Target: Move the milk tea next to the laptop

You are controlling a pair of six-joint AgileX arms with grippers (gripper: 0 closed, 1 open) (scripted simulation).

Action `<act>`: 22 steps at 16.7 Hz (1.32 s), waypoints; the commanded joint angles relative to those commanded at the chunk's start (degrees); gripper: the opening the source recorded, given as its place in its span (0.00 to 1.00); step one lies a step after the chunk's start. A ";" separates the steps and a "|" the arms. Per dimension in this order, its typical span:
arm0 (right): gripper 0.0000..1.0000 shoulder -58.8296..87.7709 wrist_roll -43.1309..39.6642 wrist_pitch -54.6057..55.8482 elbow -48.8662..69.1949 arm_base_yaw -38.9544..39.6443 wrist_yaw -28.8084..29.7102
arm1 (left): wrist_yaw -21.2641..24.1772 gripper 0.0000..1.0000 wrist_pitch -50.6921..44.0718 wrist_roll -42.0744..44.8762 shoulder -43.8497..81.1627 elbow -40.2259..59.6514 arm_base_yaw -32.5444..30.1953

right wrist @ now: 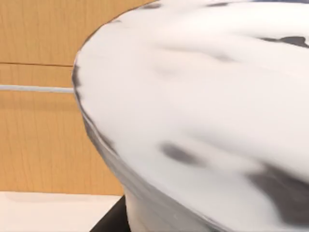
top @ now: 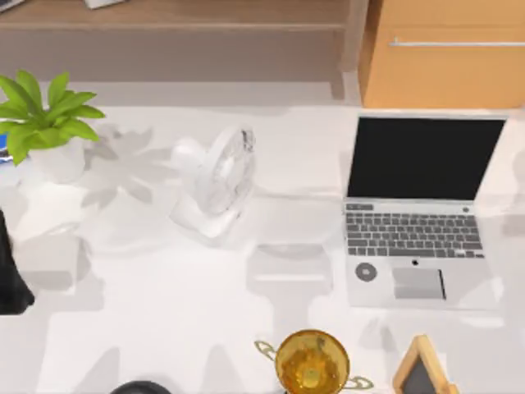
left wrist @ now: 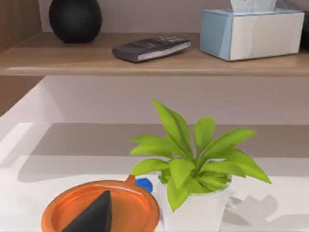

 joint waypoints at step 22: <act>0.00 -3.71 3.79 -4.50 -4.05 13.81 13.80 | 0.00 1.00 0.00 0.00 0.00 0.00 0.00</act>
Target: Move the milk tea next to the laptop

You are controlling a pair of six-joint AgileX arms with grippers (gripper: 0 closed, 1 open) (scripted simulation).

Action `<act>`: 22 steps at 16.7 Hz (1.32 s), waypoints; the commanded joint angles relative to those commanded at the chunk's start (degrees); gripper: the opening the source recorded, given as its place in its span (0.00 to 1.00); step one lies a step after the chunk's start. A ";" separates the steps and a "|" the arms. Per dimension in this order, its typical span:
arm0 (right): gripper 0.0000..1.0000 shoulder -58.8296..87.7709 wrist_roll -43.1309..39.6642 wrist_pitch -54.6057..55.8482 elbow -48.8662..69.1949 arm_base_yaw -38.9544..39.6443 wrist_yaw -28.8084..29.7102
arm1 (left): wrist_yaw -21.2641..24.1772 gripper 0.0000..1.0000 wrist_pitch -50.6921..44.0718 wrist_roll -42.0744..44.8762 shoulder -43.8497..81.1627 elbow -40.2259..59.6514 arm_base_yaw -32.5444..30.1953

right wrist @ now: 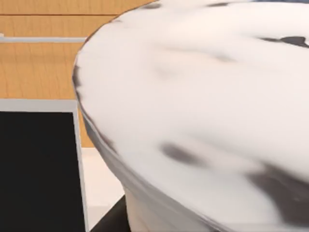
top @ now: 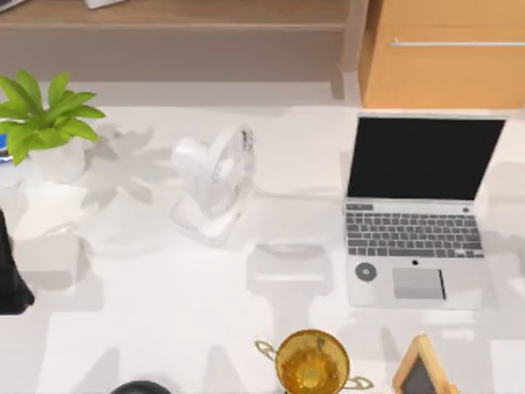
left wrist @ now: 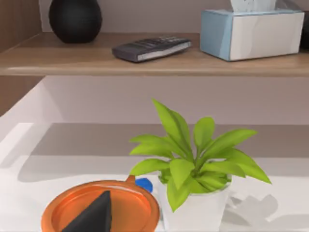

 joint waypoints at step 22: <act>0.38 13.57 0.17 14.40 -3.44 0.04 0.27 | 0.00 1.00 0.00 0.00 0.00 0.00 0.00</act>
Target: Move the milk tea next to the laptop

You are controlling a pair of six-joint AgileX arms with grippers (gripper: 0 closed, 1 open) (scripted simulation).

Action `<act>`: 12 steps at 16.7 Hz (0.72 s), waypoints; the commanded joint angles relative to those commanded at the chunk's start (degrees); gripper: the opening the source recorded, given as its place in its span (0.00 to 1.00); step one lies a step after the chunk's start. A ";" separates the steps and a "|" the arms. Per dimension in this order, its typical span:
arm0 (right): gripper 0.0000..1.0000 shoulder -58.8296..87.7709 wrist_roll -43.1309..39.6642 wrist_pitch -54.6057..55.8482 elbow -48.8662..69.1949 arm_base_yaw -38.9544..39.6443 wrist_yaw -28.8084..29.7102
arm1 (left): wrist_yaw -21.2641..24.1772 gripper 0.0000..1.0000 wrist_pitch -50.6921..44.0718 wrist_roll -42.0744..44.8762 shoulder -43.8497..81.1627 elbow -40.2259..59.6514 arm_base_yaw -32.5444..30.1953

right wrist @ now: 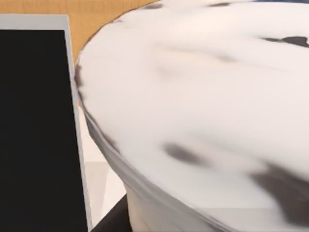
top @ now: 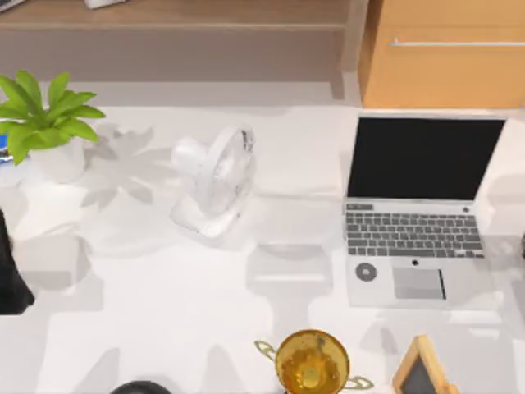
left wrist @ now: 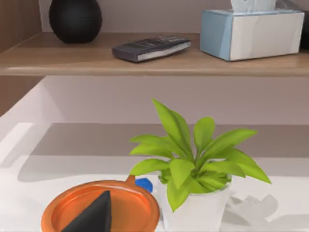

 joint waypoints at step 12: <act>1.00 0.00 0.00 0.00 0.00 0.00 0.00 | 0.00 1.00 0.00 0.00 0.00 0.00 0.00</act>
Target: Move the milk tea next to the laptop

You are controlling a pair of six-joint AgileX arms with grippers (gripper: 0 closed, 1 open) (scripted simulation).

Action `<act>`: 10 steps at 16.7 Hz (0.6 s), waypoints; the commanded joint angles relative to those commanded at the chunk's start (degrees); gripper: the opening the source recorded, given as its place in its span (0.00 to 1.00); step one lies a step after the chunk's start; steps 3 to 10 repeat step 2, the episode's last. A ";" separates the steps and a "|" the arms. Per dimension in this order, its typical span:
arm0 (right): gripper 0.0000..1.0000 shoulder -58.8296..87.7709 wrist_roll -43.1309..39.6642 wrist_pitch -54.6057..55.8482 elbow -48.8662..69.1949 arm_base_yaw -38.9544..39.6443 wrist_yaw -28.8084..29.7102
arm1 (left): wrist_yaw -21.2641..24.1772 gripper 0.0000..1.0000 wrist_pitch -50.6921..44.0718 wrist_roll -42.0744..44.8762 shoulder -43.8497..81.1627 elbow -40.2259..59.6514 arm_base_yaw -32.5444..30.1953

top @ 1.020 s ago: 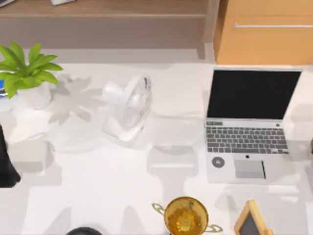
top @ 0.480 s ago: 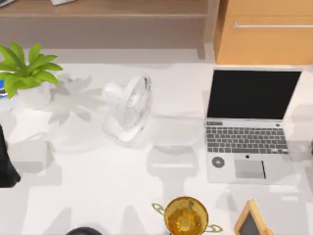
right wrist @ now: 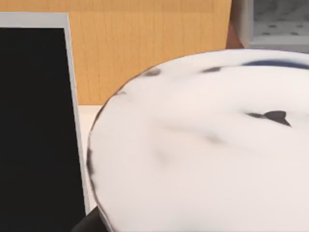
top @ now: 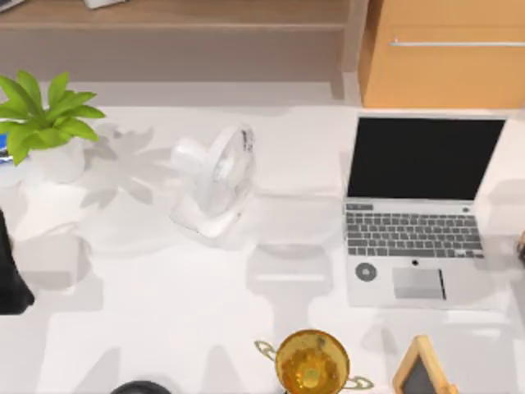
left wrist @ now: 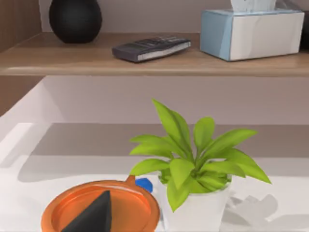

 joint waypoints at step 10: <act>1.00 0.00 0.00 0.00 0.00 0.00 0.00 | 0.00 1.00 0.00 0.00 0.00 0.00 0.00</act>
